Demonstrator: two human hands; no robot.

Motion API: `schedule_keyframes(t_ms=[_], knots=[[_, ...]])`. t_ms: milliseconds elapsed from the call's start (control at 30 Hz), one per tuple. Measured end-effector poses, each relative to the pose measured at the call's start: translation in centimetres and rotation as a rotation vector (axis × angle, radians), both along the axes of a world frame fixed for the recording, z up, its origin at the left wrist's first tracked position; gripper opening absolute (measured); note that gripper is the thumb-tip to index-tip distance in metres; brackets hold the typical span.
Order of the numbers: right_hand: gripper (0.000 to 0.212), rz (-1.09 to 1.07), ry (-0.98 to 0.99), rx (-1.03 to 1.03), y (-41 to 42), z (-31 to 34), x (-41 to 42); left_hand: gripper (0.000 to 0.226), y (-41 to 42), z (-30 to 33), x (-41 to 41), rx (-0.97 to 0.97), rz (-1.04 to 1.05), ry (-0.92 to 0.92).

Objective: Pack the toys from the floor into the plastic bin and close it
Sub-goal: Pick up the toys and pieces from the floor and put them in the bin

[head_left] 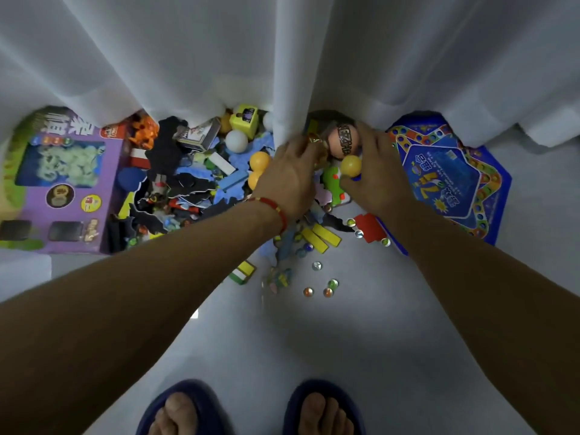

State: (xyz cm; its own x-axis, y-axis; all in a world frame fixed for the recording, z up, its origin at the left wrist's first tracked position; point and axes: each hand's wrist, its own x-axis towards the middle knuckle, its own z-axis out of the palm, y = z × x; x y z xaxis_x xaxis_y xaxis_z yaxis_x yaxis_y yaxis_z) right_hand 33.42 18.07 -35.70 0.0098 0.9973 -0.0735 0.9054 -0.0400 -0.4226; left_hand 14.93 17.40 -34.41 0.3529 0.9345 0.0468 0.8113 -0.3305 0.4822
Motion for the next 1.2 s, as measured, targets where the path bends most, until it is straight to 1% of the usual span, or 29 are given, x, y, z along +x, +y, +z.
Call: schedule_keyframes(t_ms=[100, 167, 233, 300, 367, 433, 467, 567, 633, 700, 733, 800, 833, 867, 933, 1000, 1067, 1100, 1133, 1167, 1200], knots=[[0.092, 0.021, 0.049, -0.02, 1.2, 0.1, -1.3, 0.06, 2.2, -0.4, 1.4, 0.058, 0.017, 0.081], [0.084, -0.015, 0.06, -0.003, 1.6, 0.0, -1.8, 0.058, 3.3, -0.8, 1.9, 0.09, 0.033, 0.167], [0.074, -0.053, 0.061, 0.034, 2.0, 0.0, -1.9, 0.053, 4.3, -1.3, 2.1, 0.069, 0.051, 0.215], [0.062, -0.064, 0.028, 0.055, 2.4, 0.2, -2.1, 0.053, 5.1, -1.6, 2.0, 0.006, 0.059, 0.2], [0.056, -0.063, 0.011, 0.057, 2.8, 0.5, -2.5, 0.051, 5.5, -1.3, 1.8, 0.021, 0.046, 0.143], [0.055, -0.053, 0.011, 0.071, 2.7, 0.8, -2.9, 0.045, 5.0, -0.4, 1.3, 0.101, 0.047, 0.007], [0.054, -0.065, 0.023, 0.094, 2.4, 1.2, -3.1, 0.045, 4.4, 0.2, 1.0, 0.12, 0.064, -0.058], [0.057, -0.141, 0.152, 0.171, 1.2, 3.8, -3.1, 0.057, 1.4, 2.6, -0.3, 0.04, 0.2, -0.183], [0.059, -0.195, 0.31, 0.115, 0.0, 6.6, -3.2, 0.058, -1.4, 4.7, -1.6, -0.066, 0.321, -0.252], [0.057, -0.249, 0.529, -0.035, -1.4, 9.8, -3.8, 0.057, -4.8, 7.8, -3.6, -0.261, 0.432, -0.394], [0.055, -0.282, 0.636, -0.124, -2.2, 11.4, -4.5, 0.055, -6.9, 9.7, -5.0, -0.403, 0.501, -0.537], [0.044, -0.323, 0.822, -0.349, -4.3, 14.9, -6.7, 0.05, -11.4, 13.8, -8.4, -0.684, 0.639, -0.882], [0.038, -0.325, 0.902, -0.487, -5.5, 16.9, -8.3, 0.046, -13.9, 15.9, -10.6, -0.767, 0.69, -1.033], [0.033, -0.312, 0.977, -0.627, -6.8, 18.9, -10.2, 0.041, -16.3, 17.8, -12.9, -0.806, 0.739, -1.135], [0.03, -0.212, 1.023, -0.818, -9.4, 23.2, -14.5, 0.034, -21.1, 21.4, -18.0, -0.765, 0.88, -1.289], [0.028, -0.049, 1.001, -0.896, -12.1, 27.1, -20.1, 0.026, -25.4, 24.3, -23.2, -0.629, 1.041, -1.346], [0.023, 0.096, 1.024, -0.926, -15.1, 30.5, -26.4, 0.013, -29.4, 26.8, -28.0, -0.528, 1.148, -1.4], [0.026, 0.144, 1.044, -0.93, -16.5, 31.9, -29.4, 0.011, -31.2, 28.1, -29.8, -0.504, 1.205, -1.459], [0.029, 0.171, 1.059, -0.928, -17.8, 33.3, -32.1, 0.008, -32.6, 29.0, -31.5, -0.504, 1.235, -1.502], [0.027, 0.189, 1.047, -0.907, -19.1, 34.5, -34.3, 0.002, -33.7, 29.7, -33.0, -0.509, 1.284, -1.564], [0.019, 0.201, 1.029, -0.875, -20.1, 35.6, -36.2, 0.009, -34.5, 30.5, -34.2, -0.49, 1.33, -1.615]])
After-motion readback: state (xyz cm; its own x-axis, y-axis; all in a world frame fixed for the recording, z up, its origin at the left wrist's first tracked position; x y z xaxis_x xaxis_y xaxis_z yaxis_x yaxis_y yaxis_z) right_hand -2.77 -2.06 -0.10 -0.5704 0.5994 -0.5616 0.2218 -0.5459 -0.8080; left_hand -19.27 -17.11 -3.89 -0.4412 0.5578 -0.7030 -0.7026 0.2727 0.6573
